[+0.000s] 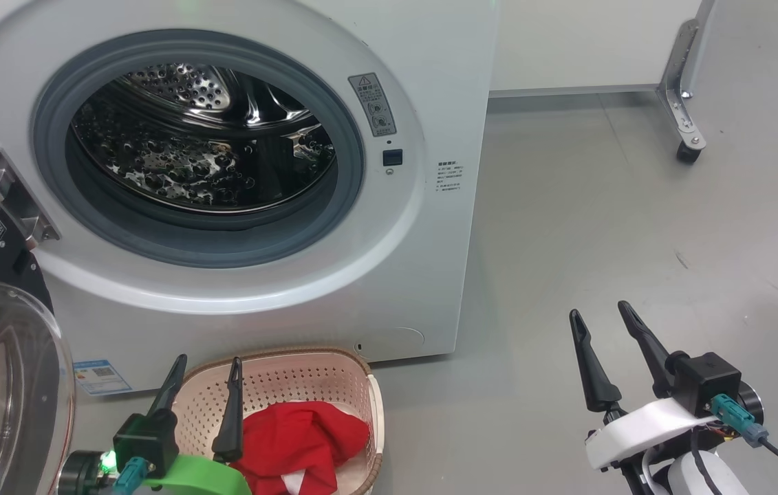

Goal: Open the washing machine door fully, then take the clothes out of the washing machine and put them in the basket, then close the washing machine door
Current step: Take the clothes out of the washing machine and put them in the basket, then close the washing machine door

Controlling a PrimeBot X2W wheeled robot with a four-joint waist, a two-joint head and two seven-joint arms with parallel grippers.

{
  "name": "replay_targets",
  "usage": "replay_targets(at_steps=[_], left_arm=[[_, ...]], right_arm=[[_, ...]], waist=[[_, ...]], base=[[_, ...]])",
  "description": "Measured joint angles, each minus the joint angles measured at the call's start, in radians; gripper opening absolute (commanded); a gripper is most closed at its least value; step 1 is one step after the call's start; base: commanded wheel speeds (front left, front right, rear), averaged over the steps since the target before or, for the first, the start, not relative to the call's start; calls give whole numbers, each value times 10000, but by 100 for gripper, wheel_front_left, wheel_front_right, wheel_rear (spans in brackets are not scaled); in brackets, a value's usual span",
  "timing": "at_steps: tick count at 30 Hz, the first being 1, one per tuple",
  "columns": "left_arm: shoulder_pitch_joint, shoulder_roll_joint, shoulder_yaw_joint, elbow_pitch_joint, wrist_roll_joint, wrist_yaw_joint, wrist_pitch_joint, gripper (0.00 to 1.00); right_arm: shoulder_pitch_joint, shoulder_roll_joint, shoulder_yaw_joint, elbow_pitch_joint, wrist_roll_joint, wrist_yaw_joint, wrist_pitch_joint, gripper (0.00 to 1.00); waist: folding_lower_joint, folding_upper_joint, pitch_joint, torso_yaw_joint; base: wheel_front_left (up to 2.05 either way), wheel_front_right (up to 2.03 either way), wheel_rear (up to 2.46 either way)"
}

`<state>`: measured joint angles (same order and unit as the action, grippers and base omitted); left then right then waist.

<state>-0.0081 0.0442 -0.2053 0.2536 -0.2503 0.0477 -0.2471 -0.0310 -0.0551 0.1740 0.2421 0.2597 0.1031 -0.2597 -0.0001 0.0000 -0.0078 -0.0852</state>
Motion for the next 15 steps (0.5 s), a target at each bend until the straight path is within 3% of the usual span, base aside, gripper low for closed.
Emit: replay_targets(at_steps=[15], left_arm=[[502,8,-81,-805,12,180,343,100]], right_arm=[[141,6,-58,-86,-71,2,0,100]], waist=[[0,0,-9,6]], base=[[0,0,0]])
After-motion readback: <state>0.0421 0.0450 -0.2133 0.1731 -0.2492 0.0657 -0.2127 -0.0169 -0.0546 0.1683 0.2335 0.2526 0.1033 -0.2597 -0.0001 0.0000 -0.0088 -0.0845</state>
